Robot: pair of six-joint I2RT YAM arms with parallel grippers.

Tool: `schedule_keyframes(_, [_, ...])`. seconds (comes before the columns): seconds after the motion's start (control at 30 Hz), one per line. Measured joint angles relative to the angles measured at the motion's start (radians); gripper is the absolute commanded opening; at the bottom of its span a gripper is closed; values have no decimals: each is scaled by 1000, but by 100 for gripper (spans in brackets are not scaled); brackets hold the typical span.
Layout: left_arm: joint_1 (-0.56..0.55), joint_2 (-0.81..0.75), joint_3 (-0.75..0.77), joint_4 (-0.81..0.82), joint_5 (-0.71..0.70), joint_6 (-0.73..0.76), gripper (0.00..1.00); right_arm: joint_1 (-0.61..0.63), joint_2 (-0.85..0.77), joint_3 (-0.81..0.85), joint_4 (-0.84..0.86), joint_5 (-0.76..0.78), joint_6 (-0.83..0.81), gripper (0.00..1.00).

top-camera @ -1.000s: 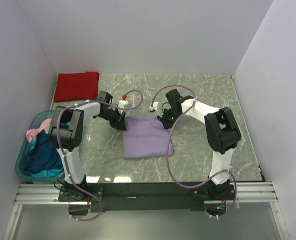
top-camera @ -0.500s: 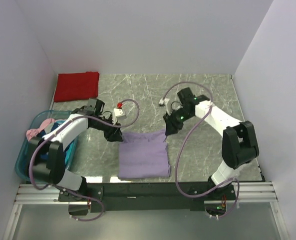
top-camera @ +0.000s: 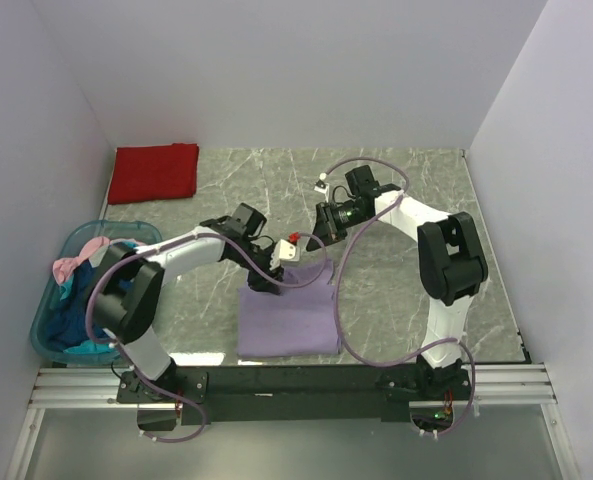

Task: Fold and stack the t-shirts
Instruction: Fold the tshirt

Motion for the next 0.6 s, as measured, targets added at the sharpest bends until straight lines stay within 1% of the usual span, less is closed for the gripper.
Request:
schedule_keyframes(0.1, [-20, 53, 17, -2, -21, 5, 46, 0, 11, -5, 40, -16, 61, 17])
schedule_keyframes(0.23, [-32, 95, 33, -5, -50, 10, 45, 0, 11, -15, 69, -27, 93, 17])
schedule_keyframes(0.27, [-33, 103, 38, -8, -56, 10, 44, 0, 11, -18, 71, -28, 95, 17])
schedule_keyframes(0.3, [-34, 108, 43, -9, -60, 10, 39, 0, 11, -19, 71, -29, 97, 17])
schedule_keyframes(0.37, [-35, 113, 50, -10, -64, 11, 38, 0, 11, -21, 75, -32, 99, 17])
schedule_keyframes(0.5, [-39, 113, 49, 11, -77, -4, 53, 0, 12, -29, 84, -47, 105, 17])
schedule_keyframes(0.6, [-42, 113, 49, 28, -90, -18, 53, 0, 13, -31, 91, -52, 109, 17])
